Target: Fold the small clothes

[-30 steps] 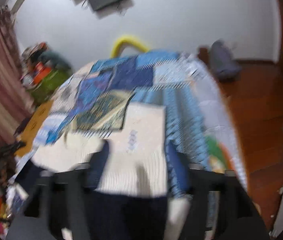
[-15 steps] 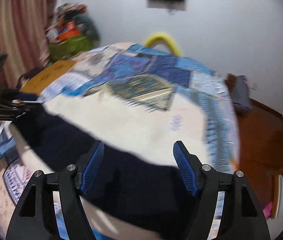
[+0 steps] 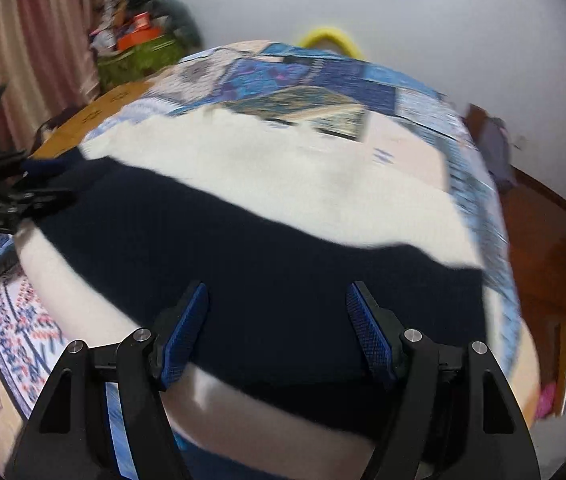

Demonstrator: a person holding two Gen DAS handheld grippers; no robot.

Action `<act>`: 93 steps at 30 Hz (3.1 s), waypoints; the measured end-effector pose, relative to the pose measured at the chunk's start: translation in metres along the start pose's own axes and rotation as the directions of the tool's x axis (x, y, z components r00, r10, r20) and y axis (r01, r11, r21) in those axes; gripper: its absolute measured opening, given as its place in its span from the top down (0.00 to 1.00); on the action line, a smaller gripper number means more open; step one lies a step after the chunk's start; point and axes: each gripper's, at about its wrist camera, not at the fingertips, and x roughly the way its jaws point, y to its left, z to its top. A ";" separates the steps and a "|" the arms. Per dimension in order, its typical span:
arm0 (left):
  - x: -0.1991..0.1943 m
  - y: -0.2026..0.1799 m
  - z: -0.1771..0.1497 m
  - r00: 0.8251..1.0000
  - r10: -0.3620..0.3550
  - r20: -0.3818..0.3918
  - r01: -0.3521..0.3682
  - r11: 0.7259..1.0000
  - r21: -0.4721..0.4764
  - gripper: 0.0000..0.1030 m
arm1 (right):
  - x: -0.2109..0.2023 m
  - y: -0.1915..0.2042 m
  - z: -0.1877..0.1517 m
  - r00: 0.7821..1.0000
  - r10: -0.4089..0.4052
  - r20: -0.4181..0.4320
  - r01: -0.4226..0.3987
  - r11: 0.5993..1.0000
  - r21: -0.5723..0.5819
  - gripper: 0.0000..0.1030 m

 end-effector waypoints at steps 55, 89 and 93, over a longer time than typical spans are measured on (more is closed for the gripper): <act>0.017 0.086 -0.043 0.939 -0.300 0.167 0.321 0.594 -0.738 0.69 | -0.003 0.044 -0.004 0.994 0.108 0.011 -0.108 0.993 0.052 0.27; -0.100 -0.103 0.130 0.948 0.007 0.319 0.061 0.977 -0.203 0.74 | 0.005 0.018 -0.020 0.971 0.235 0.037 -0.237 0.946 0.223 0.31; -0.065 -0.144 0.113 0.972 -0.012 0.233 0.039 0.993 -0.110 0.74 | -0.012 0.013 -0.026 0.973 0.222 0.056 -0.229 0.952 0.205 0.31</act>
